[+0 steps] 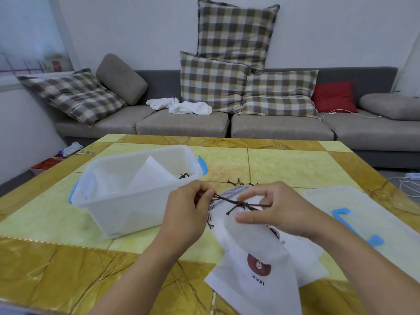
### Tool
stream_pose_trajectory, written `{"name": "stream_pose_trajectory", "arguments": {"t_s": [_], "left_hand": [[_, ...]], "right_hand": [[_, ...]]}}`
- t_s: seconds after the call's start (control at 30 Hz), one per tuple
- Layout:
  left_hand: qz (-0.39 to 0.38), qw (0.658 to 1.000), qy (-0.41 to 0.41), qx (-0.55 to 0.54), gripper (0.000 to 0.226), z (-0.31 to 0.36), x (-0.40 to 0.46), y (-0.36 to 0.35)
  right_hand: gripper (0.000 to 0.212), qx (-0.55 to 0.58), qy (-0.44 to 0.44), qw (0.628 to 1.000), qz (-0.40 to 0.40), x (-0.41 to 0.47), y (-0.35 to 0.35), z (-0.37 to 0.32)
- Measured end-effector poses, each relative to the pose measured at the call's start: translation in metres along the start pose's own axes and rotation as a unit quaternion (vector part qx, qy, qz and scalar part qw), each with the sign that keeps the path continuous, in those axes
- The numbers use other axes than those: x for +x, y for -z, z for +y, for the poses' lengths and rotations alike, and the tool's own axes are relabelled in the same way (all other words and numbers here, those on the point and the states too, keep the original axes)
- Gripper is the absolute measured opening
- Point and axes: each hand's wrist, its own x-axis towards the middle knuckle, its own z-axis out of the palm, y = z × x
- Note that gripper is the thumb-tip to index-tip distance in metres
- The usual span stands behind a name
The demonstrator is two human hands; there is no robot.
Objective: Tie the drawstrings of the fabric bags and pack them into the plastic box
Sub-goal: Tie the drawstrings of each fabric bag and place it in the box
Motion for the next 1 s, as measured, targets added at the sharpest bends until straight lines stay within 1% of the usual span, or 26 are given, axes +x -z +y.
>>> {"name": "stream_pose_trajectory", "arguments": {"t_s": [0.03, 0.07, 0.1, 0.17, 0.2, 0.23, 0.3, 0.37, 0.4, 0.43, 0.5, 0.53, 0.57, 0.6, 0.63, 0.67, 0.7, 0.73, 0.77, 0.8, 0.83, 0.87, 0.9, 0.93, 0.97, 1.0], "left_hand": [[-0.026, 0.998, 0.018, -0.045, 0.021, -0.001, -0.002, 0.000], [-0.047, 0.994, 0.039, -0.092, 0.021, -0.001, -0.004, 0.001], [-0.056, 0.988, 0.055, -0.131, 0.021, -0.001, -0.005, 0.002], [-0.034, 0.983, 0.063, -0.169, 0.022, -0.001, -0.004, 0.010], [-0.003, 0.985, 0.056, -0.163, 0.022, -0.002, -0.001, 0.015], [0.036, 0.988, 0.043, -0.141, 0.023, -0.004, 0.001, 0.023], [0.118, 0.988, 0.022, -0.092, 0.024, -0.007, 0.006, 0.037], [0.210, 0.974, 0.024, -0.085, 0.028, -0.012, 0.009, 0.055], [0.257, 0.962, 0.029, -0.092, 0.029, -0.015, 0.010, 0.063], [0.303, 0.947, 0.033, -0.098, 0.030, -0.017, 0.011, 0.072], [0.381, 0.918, 0.041, -0.105, 0.031, -0.025, 0.013, 0.088], [0.410, 0.904, 0.047, -0.108, 0.031, -0.029, 0.014, 0.093], [0.435, 0.892, 0.054, -0.111, 0.031, -0.034, 0.013, 0.097], [0.459, 0.880, 0.057, -0.112, 0.032, -0.039, 0.013, 0.101], [0.476, 0.871, 0.054, -0.110, 0.036, -0.041, 0.012, 0.101], [0.487, 0.866, 0.046, -0.099, 0.040, -0.045, 0.011, 0.105], [0.485, 0.870, 0.040, -0.077, 0.044, -0.047, 0.011, 0.108], [0.466, 0.883, 0.038, -0.035, 0.047, -0.049, 0.011, 0.109], [0.429, 0.902, 0.043, 0.033, 0.048, -0.053, 0.011, 0.111], [0.373, 0.918, 0.054, 0.122, 0.050, -0.058, 0.013, 0.112], [0.311, 0.922, 0.071, 0.218, 0.049, -0.065, 0.014, 0.112], [0.249, 0.918, 0.095, 0.294, 0.047, -0.070, 0.016, 0.112], [0.197, 0.916, 0.120, 0.329, 0.044, -0.075, 0.019, 0.111], [0.161, 0.919, 0.139, 0.331, 0.043, -0.079, 0.021, 0.111], [0.137, 0.928, 0.144, 0.316, 0.045, -0.085, 0.024, 0.112], [0.122, 0.937, 0.132, 0.298, 0.049, -0.089, 0.027, 0.112]], "right_hand": [[0.036, -0.049, 0.010, 0.999, -0.022, 0.001, -0.007, 0.000], [0.037, -0.076, 0.020, 0.996, -0.038, 0.003, -0.013, 0.002], [0.037, -0.073, 0.032, 0.996, -0.045, 0.004, -0.019, 0.003], [0.019, -0.008, 0.044, 0.999, -0.020, 0.005, -0.025, 0.000], [0.011, 0.055, 0.035, 0.998, 0.005, 0.005, -0.025, -0.006], [0.011, 0.133, 0.014, 0.990, 0.040, 0.006, -0.022, -0.013], [0.015, 0.290, -0.019, 0.949, 0.120, 0.009, -0.012, -0.031], [0.020, 0.382, -0.012, 0.903, 0.198, 0.021, 0.001, -0.053], [0.021, 0.418, -0.003, 0.882, 0.216, 0.031, 0.006, -0.065], [0.021, 0.454, 0.003, 0.865, 0.213, 0.046, 0.008, -0.078], [0.025, 0.512, 0.016, 0.840, 0.178, 0.088, 0.003, -0.101], [0.028, 0.531, 0.017, 0.832, 0.162, 0.113, -0.004, -0.110], [0.030, 0.532, 0.013, 0.832, 0.156, 0.136, -0.014, -0.117], [0.029, 0.515, 0.001, 0.841, 0.164, 0.158, -0.029, -0.123], [0.026, 0.471, -0.018, 0.862, 0.188, 0.175, -0.042, -0.123], [0.022, 0.413, -0.036, 0.888, 0.200, 0.190, -0.059, -0.122], [0.019, 0.345, -0.055, 0.917, 0.193, 0.202, -0.075, -0.119], [0.019, 0.262, -0.076, 0.947, 0.170, 0.209, -0.089, -0.114], [0.024, 0.155, -0.092, 0.973, 0.144, 0.213, -0.101, -0.108], [0.034, 0.021, -0.098, 0.987, 0.127, 0.216, -0.107, -0.101], [0.045, -0.129, -0.087, 0.980, 0.125, 0.219, -0.113, -0.096], [0.049, -0.270, -0.050, 0.952, 0.136, 0.217, -0.116, -0.096], [0.046, -0.378, 0.010, 0.914, 0.147, 0.214, -0.121, -0.100], [0.037, -0.453, 0.077, 0.876, 0.145, 0.210, -0.126, -0.108], [0.027, -0.490, 0.129, 0.854, 0.117, 0.207, -0.131, -0.116], [0.019, -0.495, 0.149, 0.854, 0.062, 0.206, -0.137, -0.123]]}}
